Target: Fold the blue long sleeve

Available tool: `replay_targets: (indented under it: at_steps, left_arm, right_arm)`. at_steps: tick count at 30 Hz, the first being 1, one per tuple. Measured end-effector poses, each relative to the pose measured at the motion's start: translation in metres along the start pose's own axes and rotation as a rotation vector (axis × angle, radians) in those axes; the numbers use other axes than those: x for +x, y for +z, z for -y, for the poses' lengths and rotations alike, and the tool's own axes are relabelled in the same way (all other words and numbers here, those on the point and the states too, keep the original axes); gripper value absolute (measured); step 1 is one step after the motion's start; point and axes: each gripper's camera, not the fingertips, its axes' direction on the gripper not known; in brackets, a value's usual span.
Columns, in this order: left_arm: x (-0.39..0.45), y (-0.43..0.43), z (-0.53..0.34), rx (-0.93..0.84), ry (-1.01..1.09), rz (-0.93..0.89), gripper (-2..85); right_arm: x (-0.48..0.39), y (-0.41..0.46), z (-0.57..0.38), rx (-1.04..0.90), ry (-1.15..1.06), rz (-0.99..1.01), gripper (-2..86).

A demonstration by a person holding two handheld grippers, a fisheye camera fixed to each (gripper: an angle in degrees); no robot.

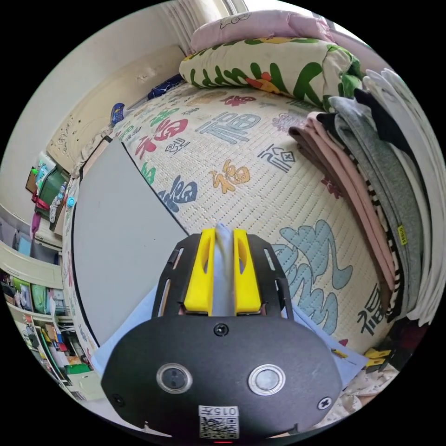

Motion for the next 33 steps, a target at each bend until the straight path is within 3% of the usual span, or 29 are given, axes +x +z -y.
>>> replay_targets:
  at_steps: [9, 14, 18, 21, 25, 33]
  left_arm:
    - [0.001, -0.016, -0.054, 0.198, -0.026, 0.037, 1.8]
    - [-0.007, -0.074, -0.111, 0.516, -0.12, -0.19, 1.5]
    - [-0.027, -0.119, -0.172, 0.731, -0.141, -0.371, 1.4]
    - [-0.066, -0.145, -0.239, 0.856, -0.128, -0.428, 1.3]
    - [-0.151, -0.136, -0.354, 0.922, -0.163, -0.417, 1.3]
    - [-0.298, 0.003, -0.544, 0.748, -0.296, -0.351, 1.2]
  right_arm:
    - [0.032, -0.018, -0.03, 0.154, 0.128, 0.018, -1.1]
    - [0.031, -0.074, -0.013, 0.372, 0.096, -0.154, -1.0]
    - [0.013, -0.111, 0.008, 0.531, 0.024, -0.121, -0.7]
    - [-0.014, -0.118, 0.026, 0.596, -0.03, 0.007, -0.6]
    - [-0.06, -0.079, 0.049, 0.559, -0.034, 0.334, -0.3]
    - [-0.187, 0.078, 0.071, 0.205, -0.019, 0.71, -0.3]
